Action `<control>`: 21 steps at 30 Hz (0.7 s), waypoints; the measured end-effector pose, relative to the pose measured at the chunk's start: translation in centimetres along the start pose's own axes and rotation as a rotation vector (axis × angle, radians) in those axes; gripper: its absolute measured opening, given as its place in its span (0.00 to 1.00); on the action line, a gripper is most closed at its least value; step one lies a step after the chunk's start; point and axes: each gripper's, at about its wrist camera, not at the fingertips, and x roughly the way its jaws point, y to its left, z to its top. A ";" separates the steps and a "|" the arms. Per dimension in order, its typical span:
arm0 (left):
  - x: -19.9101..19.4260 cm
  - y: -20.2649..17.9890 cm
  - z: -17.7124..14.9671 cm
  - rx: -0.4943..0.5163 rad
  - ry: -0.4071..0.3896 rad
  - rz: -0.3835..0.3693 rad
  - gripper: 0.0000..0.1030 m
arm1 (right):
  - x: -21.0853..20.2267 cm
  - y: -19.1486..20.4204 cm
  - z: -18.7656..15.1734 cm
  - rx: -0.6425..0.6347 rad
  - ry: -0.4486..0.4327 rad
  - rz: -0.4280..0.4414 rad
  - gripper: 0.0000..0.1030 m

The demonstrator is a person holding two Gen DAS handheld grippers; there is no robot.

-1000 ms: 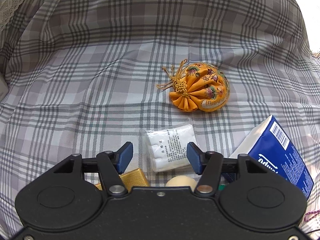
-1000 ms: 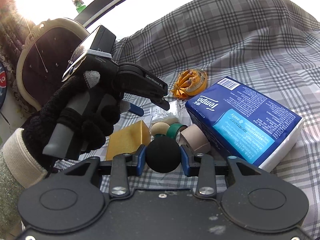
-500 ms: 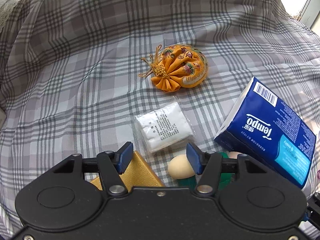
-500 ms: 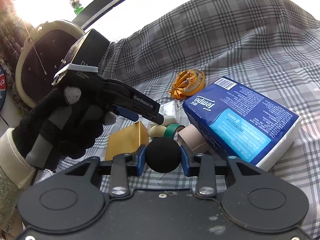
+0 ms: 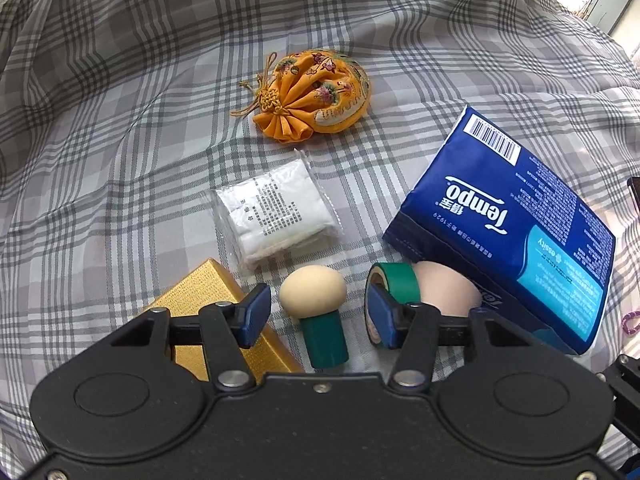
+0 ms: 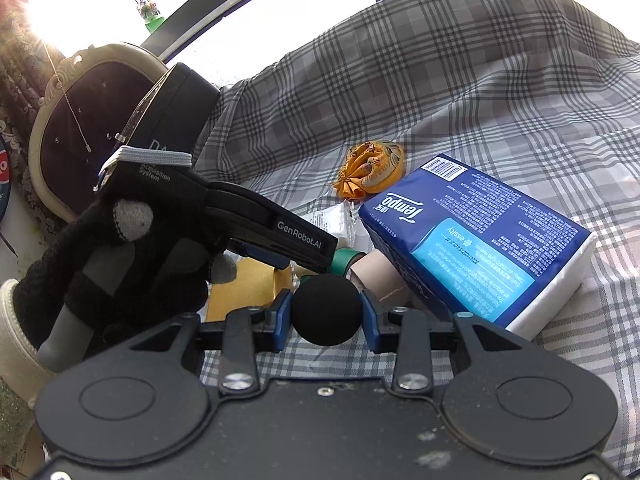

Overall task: Organize soft objects
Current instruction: 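Grasp the wooden egg with green handle with the left tool while the right tool holds the sponge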

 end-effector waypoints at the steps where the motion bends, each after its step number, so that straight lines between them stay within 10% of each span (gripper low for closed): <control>1: 0.0 0.1 0.0 -0.007 -0.003 -0.003 0.49 | 0.0 0.0 0.0 0.001 -0.001 -0.001 0.34; 14: 0.5 3.3 -0.8 -0.290 -0.019 -0.121 0.44 | 0.3 -0.1 0.1 0.003 0.003 -0.008 0.34; 21: 0.9 2.3 -0.7 -0.253 -0.024 -0.050 0.44 | 0.5 0.0 0.1 -0.001 0.007 -0.006 0.34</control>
